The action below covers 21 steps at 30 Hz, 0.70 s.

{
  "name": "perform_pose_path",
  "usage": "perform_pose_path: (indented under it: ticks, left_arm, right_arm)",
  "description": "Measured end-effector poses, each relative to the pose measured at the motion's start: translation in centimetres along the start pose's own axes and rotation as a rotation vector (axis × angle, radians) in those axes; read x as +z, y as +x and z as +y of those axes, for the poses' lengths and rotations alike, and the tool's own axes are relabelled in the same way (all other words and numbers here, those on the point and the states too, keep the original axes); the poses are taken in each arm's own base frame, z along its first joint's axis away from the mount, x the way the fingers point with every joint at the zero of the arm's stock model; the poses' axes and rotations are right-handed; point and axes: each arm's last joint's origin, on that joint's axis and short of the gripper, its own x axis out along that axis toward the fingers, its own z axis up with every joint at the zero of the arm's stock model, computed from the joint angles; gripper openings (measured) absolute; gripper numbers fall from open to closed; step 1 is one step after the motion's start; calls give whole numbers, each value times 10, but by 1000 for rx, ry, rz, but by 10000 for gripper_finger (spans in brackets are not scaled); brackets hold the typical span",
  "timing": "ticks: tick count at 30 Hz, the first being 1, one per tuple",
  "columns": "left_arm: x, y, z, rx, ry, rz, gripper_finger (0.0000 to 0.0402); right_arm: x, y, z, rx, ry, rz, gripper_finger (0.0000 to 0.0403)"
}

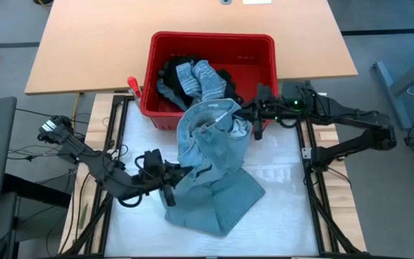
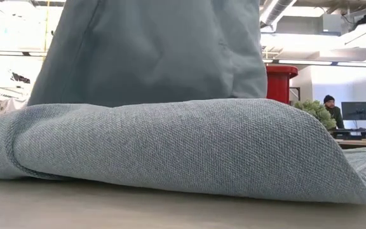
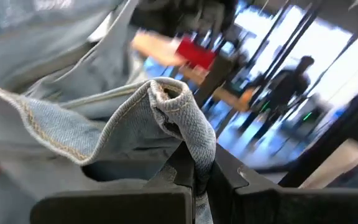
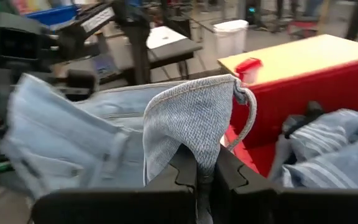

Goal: Fold Laundry from Bin
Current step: Fold the light blue pants

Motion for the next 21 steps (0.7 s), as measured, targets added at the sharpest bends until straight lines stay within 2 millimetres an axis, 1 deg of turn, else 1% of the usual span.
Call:
perform_pose_path:
  ticks: [3, 6, 9, 13, 15, 17, 21]
  left_arm:
    - [4, -1, -1, -81, -57, -85, 0]
    - [8, -2, -3, -133, -11, -136, 0]
    - [11, -3, -3, -140, 34, -143, 0]
    - [15, -1, 0, -113, 10, -161, 0]
    - [17, 4, 4, -71, -19, -174, 0]
    - [17, 13, 9, -62, -34, -184, 0]
    - [8, 36, 17, -82, -21, -169, 0]
  right_arm:
    - [-3, -1, 9, -74, -11, 4, 37]
    - [-5, -2, 17, -122, -53, 3, 37]
    - [-5, -3, 22, -148, -58, -11, 37]
    - [-4, -8, 26, -140, -4, -27, 37]
    - [-3, -10, 29, -123, 48, -40, 37]
    - [-2, -11, 34, -102, 89, -53, 37]
    - [0, -10, 42, -60, 154, -87, 37]
